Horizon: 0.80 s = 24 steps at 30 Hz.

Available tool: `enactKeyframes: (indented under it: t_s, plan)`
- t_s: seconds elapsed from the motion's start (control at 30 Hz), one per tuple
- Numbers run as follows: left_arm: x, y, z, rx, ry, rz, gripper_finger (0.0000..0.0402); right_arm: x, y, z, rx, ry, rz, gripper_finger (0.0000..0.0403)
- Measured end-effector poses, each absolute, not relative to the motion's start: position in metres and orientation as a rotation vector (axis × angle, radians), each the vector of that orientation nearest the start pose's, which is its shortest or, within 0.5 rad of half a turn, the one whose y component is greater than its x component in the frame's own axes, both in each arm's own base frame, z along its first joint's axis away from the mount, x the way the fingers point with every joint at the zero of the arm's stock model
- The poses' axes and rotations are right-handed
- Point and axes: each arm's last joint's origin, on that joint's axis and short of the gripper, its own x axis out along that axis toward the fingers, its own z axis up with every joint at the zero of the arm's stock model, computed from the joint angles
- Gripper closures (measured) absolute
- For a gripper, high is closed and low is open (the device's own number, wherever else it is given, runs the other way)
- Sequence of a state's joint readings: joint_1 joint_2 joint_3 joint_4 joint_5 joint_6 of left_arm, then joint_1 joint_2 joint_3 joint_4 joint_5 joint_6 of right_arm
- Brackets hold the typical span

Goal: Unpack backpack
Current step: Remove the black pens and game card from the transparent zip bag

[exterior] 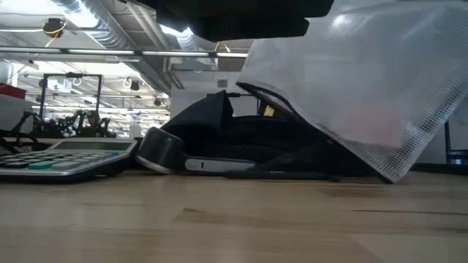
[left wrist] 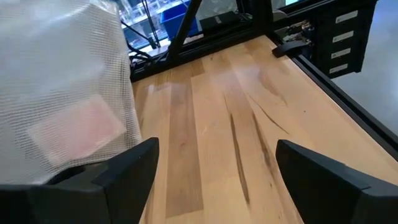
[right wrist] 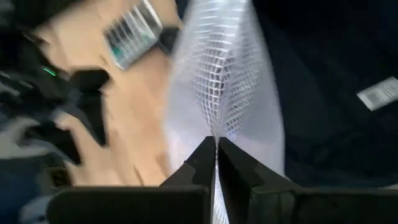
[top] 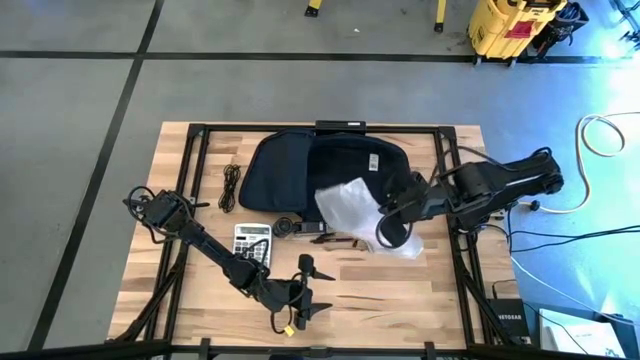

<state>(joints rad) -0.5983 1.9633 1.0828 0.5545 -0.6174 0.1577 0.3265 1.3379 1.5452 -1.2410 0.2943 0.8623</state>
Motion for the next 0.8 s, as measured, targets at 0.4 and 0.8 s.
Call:
enactKeyframes:
  t_s: [0.4, 0.8]
  plan:
    - [0.347, -0.215, 0.164, 0.376, 0.302, 0.020, 0.0092, 0.230, 0.066, 0.382, 0.492, 0.947, -0.414, 0.0403]
    - [0.338, -0.213, 0.194, 0.461, 0.251, 0.163, 0.0092, 0.265, 0.079, 0.352, 0.396, 1.073, -0.364, 0.0403]
